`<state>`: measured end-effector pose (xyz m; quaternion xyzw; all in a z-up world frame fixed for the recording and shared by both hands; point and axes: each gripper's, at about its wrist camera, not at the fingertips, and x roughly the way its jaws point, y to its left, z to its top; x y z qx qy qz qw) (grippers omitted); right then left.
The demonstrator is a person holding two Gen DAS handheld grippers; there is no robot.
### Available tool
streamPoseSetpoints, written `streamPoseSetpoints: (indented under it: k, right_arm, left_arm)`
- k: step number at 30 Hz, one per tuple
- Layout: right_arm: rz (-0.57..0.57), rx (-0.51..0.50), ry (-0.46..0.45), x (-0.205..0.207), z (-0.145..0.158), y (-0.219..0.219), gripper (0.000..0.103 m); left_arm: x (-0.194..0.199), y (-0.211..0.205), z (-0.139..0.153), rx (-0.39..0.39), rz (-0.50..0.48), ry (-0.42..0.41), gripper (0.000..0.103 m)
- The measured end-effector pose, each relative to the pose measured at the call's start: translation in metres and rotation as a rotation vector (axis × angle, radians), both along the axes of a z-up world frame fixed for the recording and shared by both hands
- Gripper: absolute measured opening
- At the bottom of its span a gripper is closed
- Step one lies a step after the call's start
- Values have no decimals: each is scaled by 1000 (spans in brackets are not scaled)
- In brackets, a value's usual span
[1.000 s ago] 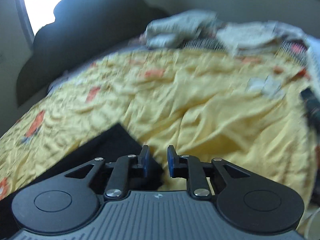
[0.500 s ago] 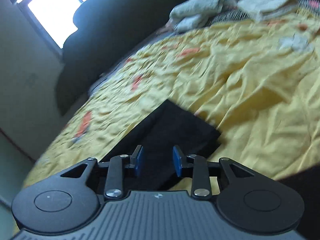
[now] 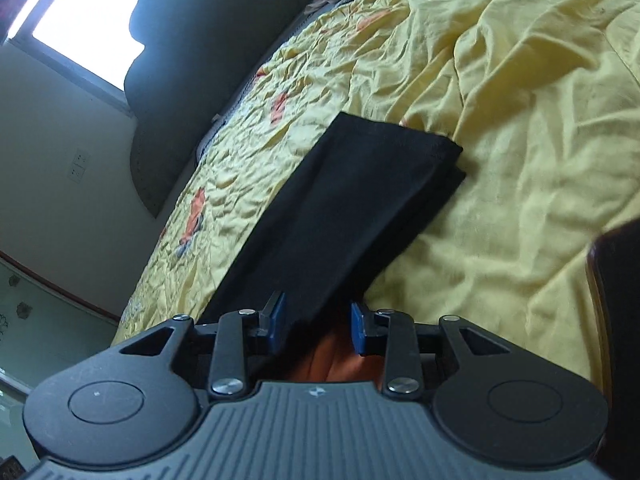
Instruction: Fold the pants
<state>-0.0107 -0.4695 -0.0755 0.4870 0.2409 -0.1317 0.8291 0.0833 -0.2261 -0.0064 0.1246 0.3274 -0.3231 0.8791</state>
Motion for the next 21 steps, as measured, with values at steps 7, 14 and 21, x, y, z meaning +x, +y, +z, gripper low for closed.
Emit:
streamPoseSetpoints:
  k: [7, 14, 21]
  right_arm:
    - [-100, -5, -59, 17, -8, -22, 32]
    - [-172, -8, -83, 33, -11, -41, 24]
    - [-148, -167, -132, 31, 23, -50, 6]
  left_arm:
    - [8, -4, 0, -9, 0, 49, 67]
    - [12, -10, -2, -8, 1, 83, 68]
    - [15, -12, -3, -3, 17, 74, 68]
